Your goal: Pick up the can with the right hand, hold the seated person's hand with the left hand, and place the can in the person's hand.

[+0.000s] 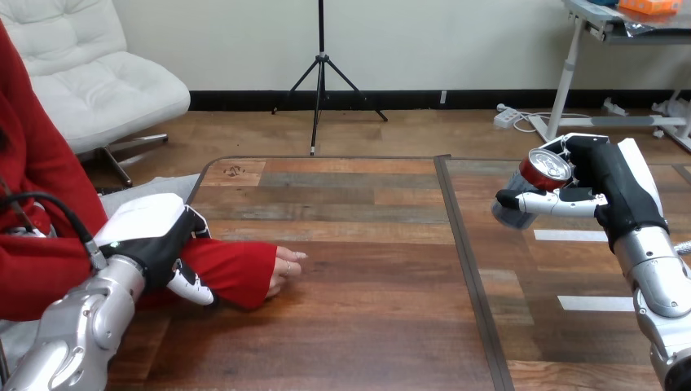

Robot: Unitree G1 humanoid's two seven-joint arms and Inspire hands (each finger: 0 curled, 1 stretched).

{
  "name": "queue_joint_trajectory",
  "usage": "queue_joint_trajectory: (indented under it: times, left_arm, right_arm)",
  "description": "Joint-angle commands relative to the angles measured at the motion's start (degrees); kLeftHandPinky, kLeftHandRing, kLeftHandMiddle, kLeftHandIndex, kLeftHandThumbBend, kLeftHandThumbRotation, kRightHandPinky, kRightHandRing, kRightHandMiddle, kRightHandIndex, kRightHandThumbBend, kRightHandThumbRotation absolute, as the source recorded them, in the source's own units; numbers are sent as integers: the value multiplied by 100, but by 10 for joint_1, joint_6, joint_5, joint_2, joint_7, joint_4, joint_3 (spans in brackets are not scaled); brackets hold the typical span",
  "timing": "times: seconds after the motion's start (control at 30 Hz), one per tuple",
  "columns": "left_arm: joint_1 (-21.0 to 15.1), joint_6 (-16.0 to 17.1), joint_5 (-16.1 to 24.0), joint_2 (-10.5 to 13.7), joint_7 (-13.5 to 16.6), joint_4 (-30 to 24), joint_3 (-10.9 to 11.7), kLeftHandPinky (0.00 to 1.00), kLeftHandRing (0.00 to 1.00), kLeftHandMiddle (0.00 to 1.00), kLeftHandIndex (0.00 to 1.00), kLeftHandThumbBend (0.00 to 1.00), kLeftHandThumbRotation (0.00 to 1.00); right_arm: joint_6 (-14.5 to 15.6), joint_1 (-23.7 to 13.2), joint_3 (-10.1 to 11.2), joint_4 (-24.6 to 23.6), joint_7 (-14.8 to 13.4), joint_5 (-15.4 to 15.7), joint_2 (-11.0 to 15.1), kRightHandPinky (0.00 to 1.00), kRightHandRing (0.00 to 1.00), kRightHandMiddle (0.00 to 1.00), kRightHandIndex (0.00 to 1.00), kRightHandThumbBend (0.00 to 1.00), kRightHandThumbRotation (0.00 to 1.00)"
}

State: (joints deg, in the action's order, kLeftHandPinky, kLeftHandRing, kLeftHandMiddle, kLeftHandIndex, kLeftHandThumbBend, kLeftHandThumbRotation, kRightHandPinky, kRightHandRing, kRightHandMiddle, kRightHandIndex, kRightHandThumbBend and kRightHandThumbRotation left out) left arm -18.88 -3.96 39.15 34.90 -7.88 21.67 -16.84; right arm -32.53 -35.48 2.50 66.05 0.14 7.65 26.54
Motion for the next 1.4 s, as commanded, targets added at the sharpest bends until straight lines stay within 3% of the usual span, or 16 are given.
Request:
queue_joint_trajectory:
  times: [0.0,0.47,1.37]
  left_arm:
    - [-36,-2,0,13,2,-52,23,34,44,49,50,81,0]
    - [-42,-34,19,7,-26,-49,6,32,42,47,48,84,0]
    - [-49,-34,57,-2,-18,-18,-20,28,38,44,45,82,0]
  right_arm:
    - [-12,-35,11,-21,-4,-11,-4,26,31,38,43,88,0]
    - [-7,-35,13,-26,0,-18,-6,27,31,38,43,87,0]
    - [-14,-33,13,-27,1,-20,-4,28,31,39,43,87,0]
